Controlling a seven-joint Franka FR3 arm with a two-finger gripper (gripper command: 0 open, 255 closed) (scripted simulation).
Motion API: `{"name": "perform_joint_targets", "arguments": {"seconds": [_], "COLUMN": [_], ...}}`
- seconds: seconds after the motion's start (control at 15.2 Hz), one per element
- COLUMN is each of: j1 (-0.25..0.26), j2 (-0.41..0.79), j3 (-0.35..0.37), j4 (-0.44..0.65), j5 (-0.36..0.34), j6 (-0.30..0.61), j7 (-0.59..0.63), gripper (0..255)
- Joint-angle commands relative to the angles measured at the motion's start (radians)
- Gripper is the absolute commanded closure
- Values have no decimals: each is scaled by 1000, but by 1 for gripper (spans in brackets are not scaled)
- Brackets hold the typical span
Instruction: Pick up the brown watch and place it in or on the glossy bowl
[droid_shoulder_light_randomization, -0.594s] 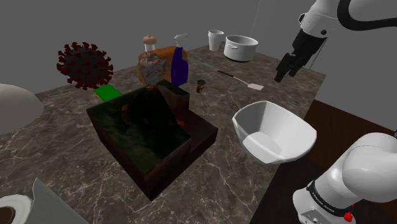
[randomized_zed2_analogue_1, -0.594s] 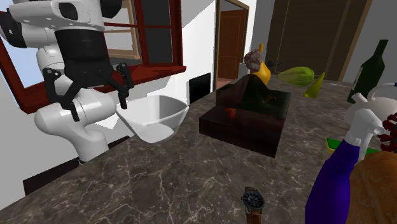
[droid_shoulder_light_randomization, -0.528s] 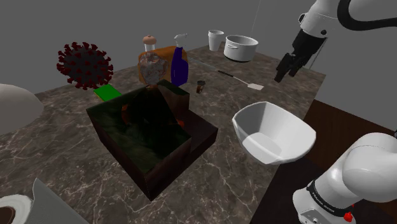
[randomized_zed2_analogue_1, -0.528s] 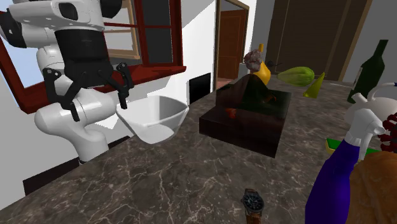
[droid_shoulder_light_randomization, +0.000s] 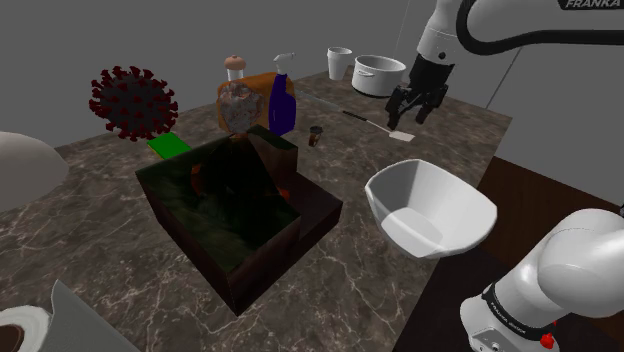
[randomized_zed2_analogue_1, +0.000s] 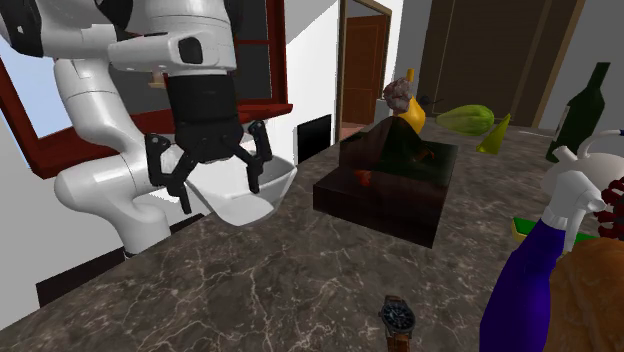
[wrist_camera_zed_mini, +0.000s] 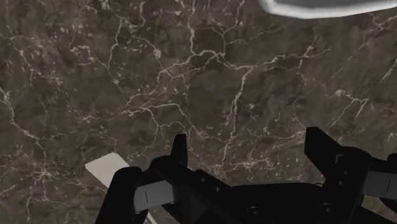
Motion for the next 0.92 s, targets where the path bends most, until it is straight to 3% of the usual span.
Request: {"name": "perform_joint_targets", "arguments": {"seconds": [0.0,0.86], "j1": [-5,-10], "j2": [77,622], "j3": [27,117], "j4": [46,488], "j5": [9,-28], "j6": [22,60], "j7": [66,444], "gripper": [0,0]}}
